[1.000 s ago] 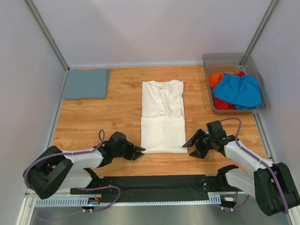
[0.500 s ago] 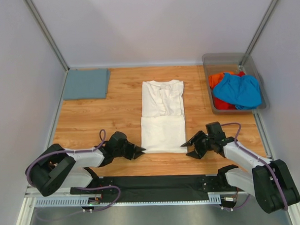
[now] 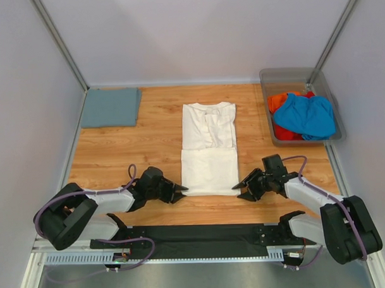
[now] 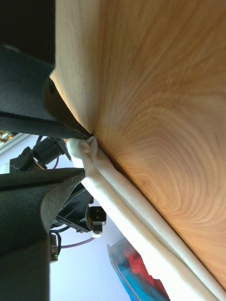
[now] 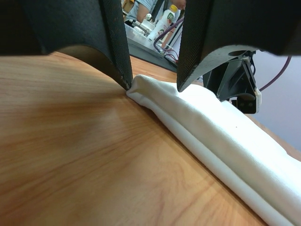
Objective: Fold and stack the t-shirts
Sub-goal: Fold the tshirt
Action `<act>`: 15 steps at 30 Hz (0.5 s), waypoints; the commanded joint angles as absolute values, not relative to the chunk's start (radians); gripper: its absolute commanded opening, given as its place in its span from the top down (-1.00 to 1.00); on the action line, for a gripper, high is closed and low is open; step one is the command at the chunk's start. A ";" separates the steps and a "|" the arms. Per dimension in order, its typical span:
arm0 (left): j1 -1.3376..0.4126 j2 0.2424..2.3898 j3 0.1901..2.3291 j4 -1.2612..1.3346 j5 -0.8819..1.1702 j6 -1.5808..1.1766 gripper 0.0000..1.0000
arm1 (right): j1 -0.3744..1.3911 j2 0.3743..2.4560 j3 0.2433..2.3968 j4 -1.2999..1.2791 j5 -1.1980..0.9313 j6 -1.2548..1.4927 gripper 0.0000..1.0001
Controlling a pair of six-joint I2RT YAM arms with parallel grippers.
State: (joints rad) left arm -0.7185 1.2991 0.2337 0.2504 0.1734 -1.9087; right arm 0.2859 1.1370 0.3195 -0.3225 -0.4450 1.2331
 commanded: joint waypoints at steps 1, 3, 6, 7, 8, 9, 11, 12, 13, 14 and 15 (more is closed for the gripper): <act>-0.710 1.322 0.230 0.032 0.098 -1.861 0.20 | 0.288 1.184 0.301 -0.388 -0.279 1.183 0.10; -0.709 1.322 0.238 0.023 0.106 -1.861 0.10 | 0.288 1.187 0.305 -0.390 -0.278 1.175 0.10; -0.709 1.309 0.253 -0.026 0.106 -1.853 0.07 | 0.288 1.184 0.313 -0.399 -0.275 1.167 0.10; -0.710 1.304 0.256 -0.059 0.104 -1.853 0.07 | 0.288 1.186 0.316 -0.400 -0.273 1.167 0.10; -0.709 1.293 0.265 -0.080 0.107 -1.853 0.07 | 0.290 1.187 0.318 -0.402 -0.273 1.166 0.10; -0.709 1.281 0.267 -0.098 0.109 -1.853 0.07 | 0.288 1.189 0.319 -0.403 -0.272 1.164 0.10; -0.709 1.255 0.271 -0.149 0.103 -1.856 0.06 | 0.288 1.200 0.324 -0.405 -0.270 1.160 0.10; -0.709 1.247 0.270 -0.159 0.089 -1.864 0.06 | 0.288 1.201 0.325 -0.403 -0.268 1.161 0.10; -0.709 1.246 0.265 -0.156 0.086 -1.868 0.06 | 0.287 1.209 0.322 -0.400 -0.268 1.164 0.10; -0.707 1.249 0.261 -0.150 0.081 -1.871 0.06 | 0.288 1.213 0.321 -0.399 -0.270 1.166 0.10; -0.704 1.256 0.261 -0.140 0.083 -1.871 0.06 | 0.288 1.219 0.319 -0.391 -0.270 1.170 0.10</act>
